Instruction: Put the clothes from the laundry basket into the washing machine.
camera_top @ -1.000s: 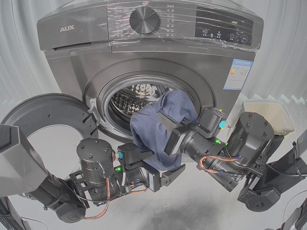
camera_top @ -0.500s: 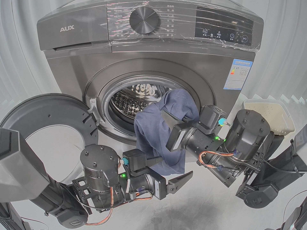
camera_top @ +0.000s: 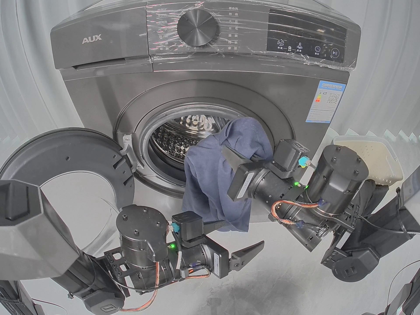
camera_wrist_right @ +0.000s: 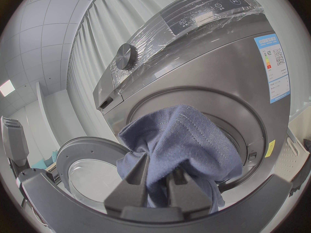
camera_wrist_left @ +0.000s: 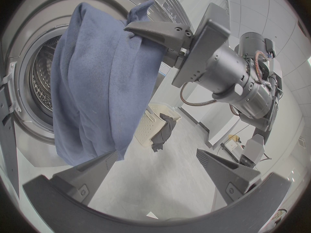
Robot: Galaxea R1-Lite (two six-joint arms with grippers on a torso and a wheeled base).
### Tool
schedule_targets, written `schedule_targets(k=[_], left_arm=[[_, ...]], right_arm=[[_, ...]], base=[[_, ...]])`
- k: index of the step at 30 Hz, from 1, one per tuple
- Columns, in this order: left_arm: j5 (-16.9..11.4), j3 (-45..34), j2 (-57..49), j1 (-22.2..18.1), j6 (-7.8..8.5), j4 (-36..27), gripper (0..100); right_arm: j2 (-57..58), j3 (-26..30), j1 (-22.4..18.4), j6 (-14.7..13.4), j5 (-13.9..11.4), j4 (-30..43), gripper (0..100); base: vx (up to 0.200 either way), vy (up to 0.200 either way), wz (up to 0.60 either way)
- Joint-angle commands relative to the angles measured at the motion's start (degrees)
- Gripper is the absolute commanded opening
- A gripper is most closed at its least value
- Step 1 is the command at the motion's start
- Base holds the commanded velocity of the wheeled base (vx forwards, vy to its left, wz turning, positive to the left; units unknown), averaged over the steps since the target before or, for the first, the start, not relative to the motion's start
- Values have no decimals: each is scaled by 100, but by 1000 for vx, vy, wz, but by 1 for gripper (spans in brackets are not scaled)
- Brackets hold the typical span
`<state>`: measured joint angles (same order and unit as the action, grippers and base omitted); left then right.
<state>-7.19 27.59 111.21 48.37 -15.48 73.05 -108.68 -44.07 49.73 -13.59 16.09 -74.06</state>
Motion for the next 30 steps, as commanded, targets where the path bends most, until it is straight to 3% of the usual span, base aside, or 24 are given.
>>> schedule_targets(k=[1,30], left_arm=[[25,107,419,-30,-7,245,100],[51,862,726,-241,-16,412,100]], right_arm=[[5,-5,28,6,-1,-12,0],[-39,-5,64,-3,-1,-47,0]], base=[[0,0,0],[0,0,0]])
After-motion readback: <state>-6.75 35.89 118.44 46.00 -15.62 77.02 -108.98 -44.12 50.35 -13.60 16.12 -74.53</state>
